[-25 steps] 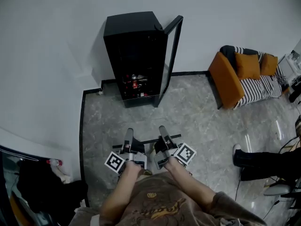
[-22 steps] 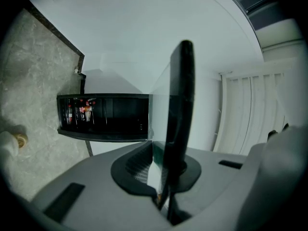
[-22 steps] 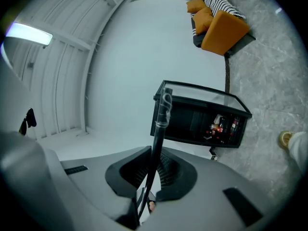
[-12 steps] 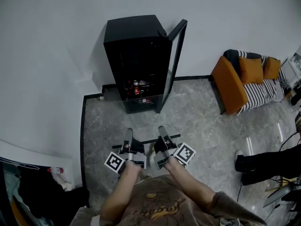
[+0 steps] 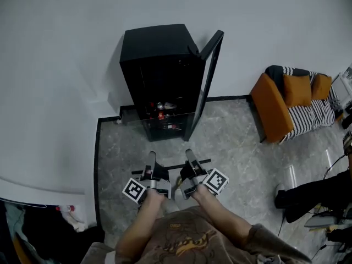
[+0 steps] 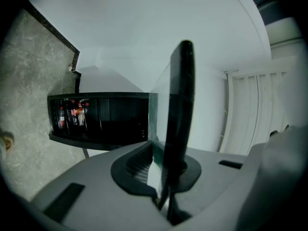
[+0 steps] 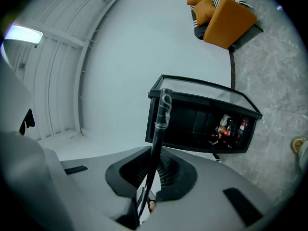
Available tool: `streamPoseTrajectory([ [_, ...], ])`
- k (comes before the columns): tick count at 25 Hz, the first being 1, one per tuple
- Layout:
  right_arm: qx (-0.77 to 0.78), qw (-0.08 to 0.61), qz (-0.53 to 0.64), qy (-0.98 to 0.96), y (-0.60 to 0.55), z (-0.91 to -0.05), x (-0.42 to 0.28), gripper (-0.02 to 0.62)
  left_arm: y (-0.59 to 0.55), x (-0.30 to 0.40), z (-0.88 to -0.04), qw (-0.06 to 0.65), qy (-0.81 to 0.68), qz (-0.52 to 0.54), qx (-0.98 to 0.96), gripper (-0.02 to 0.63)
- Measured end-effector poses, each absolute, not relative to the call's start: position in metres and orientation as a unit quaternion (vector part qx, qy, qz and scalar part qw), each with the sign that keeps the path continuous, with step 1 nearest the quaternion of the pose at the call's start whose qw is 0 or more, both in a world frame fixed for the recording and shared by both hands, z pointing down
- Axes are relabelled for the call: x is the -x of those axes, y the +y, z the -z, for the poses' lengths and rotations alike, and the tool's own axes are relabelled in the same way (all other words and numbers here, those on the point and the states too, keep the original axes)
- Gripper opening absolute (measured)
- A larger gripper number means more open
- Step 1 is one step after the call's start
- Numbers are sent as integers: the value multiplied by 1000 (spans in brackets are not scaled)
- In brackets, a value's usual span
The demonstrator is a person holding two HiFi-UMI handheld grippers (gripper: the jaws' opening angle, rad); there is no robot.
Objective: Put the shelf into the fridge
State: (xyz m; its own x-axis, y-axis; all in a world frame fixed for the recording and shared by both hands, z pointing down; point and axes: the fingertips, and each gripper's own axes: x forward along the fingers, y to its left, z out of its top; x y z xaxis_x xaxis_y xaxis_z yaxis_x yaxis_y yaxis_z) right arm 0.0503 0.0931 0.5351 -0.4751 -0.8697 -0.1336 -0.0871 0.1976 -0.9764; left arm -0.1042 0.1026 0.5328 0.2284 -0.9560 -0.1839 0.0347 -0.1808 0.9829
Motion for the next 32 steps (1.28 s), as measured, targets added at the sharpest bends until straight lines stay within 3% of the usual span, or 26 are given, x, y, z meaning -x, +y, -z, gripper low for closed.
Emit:
streamPoseTrajectory([
  [32, 323, 346, 547, 691, -80, -541, -52, 38, -59, 101, -539, 496, -418, 498, -575, 15],
])
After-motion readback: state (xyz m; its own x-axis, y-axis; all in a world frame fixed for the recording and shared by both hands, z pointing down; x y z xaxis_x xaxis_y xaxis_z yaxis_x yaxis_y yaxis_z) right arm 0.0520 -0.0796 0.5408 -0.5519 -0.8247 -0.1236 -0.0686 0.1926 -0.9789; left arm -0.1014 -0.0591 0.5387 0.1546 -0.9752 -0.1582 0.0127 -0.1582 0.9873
